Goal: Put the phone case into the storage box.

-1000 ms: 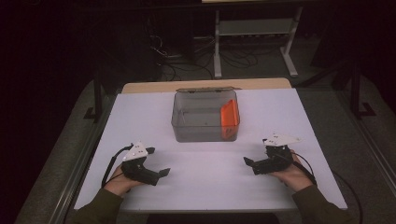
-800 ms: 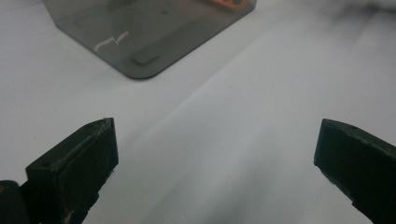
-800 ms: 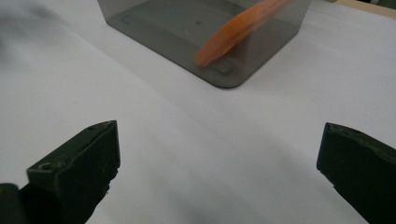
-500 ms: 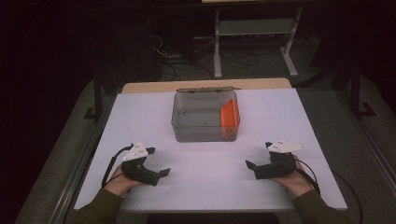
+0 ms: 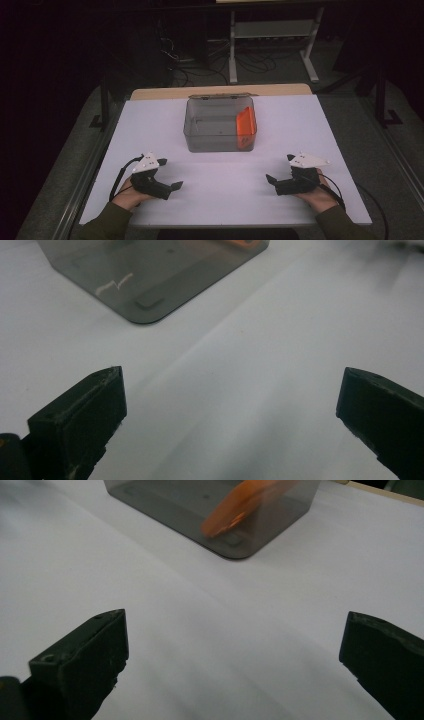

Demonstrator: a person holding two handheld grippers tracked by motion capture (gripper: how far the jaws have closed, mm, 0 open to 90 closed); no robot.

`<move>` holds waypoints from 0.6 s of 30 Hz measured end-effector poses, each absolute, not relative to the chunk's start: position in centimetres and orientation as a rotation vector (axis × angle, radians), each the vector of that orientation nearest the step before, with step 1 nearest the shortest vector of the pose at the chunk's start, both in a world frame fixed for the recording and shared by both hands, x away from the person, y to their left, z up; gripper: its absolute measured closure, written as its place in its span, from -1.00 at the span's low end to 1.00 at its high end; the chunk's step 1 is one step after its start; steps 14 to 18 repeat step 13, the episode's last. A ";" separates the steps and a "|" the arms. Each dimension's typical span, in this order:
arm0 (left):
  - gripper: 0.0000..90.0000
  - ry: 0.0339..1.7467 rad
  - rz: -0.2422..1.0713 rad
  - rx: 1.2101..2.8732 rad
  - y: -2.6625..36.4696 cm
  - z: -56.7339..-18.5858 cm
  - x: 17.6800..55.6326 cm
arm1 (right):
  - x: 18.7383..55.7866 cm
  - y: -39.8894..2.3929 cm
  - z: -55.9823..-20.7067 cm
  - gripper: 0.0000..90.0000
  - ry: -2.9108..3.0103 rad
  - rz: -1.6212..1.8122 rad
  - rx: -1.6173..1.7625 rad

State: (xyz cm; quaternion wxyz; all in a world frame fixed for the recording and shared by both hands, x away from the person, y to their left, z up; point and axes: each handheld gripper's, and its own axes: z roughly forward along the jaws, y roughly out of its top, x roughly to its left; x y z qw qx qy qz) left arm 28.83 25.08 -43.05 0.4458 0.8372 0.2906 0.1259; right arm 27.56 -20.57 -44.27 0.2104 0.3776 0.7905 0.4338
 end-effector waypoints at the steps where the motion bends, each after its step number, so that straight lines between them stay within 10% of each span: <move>1: -1.00 0.722 0.310 2.071 25.1 -43.0 28.8 | 27.5 -20.6 -44.3 -1.00 2.198 1.202 1.047; 18: -1.00 0.720 0.312 2.079 25.0 -43.1 28.9 | 27.5 -20.7 -44.3 -1.00 2.199 1.204 1.037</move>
